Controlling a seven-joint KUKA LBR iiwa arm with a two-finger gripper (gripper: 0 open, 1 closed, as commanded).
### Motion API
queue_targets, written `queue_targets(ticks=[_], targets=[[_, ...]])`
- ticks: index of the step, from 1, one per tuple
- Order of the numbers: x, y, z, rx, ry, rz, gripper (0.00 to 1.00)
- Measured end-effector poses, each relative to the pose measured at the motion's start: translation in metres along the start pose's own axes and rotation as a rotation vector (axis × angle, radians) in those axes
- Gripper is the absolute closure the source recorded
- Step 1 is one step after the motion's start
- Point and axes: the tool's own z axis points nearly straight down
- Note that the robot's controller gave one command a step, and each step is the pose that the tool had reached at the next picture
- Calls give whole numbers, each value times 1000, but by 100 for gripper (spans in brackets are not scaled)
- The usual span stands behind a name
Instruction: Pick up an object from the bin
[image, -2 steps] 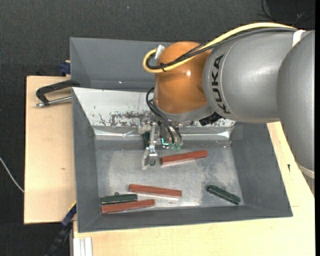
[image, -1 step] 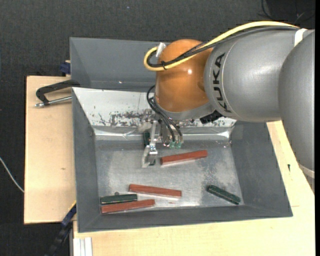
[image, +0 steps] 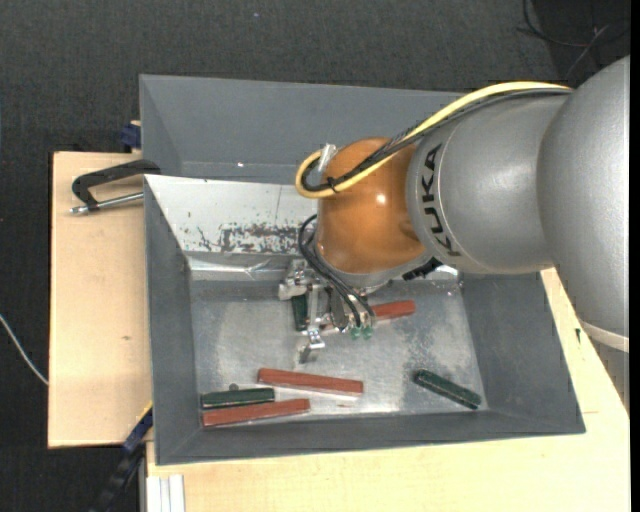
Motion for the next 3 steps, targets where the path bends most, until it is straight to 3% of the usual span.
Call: queue_targets(ticks=[1,2,3], targets=[[23,-76,5,1,4,-23,0],[41,-97,-6,1,4,-102,0],[-6,-114,36,0,-6,-31,0]])
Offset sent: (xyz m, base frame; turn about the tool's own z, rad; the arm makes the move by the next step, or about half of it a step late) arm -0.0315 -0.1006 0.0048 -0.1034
